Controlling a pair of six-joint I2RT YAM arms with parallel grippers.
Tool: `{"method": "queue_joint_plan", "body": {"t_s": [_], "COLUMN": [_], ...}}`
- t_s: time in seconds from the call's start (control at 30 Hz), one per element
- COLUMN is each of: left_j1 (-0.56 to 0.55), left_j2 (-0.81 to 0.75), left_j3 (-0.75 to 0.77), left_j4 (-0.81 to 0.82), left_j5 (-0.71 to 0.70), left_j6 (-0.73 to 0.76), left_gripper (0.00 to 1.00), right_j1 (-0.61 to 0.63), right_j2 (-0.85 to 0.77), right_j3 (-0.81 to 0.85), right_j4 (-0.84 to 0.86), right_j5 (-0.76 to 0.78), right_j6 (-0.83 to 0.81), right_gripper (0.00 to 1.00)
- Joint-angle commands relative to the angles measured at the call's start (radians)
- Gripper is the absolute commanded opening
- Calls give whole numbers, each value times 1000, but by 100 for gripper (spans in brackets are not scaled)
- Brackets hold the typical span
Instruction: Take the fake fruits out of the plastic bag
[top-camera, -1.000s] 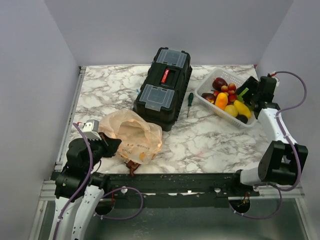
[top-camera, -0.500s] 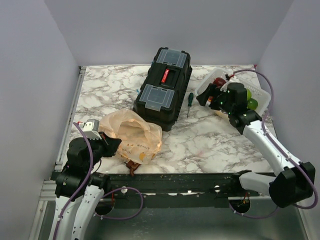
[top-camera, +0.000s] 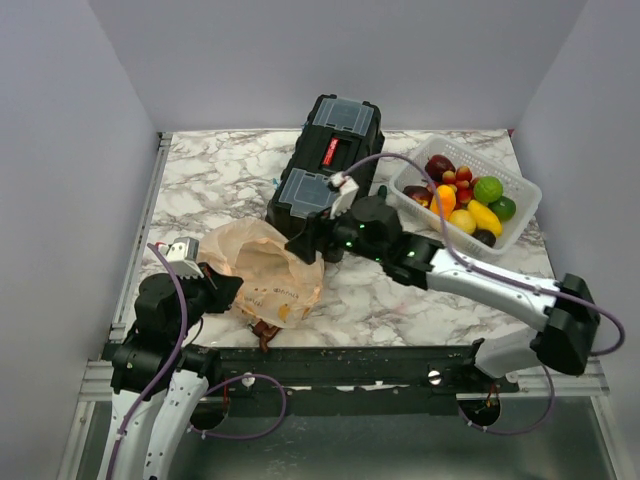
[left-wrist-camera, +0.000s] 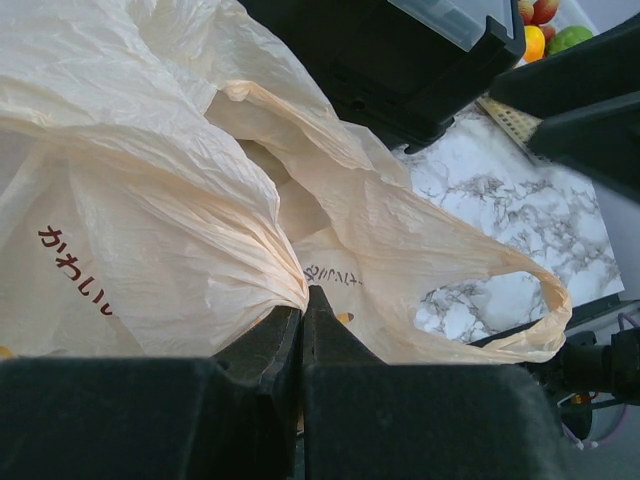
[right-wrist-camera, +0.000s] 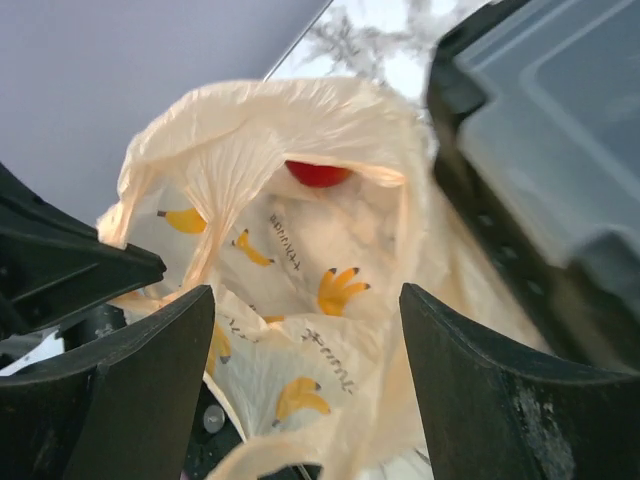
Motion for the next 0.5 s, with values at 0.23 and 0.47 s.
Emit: {"method": "queue_joint_plan", "body": {"t_s": [0.23,0.47], "left_j1": [3,4], "left_j2": [-12,-19], "left_j3": [-5,-7], "left_j4": [12,16], "left_j5": [15,35], "left_j6": [-2,7], "left_gripper": [0,0], "right_j1": [167,166], "right_j2": [425,597], "right_j3": [169,282], "right_j4": [181,168], "right_j5": [12,10], "right_j6": [115,124], "right_gripper": [68,64]}}
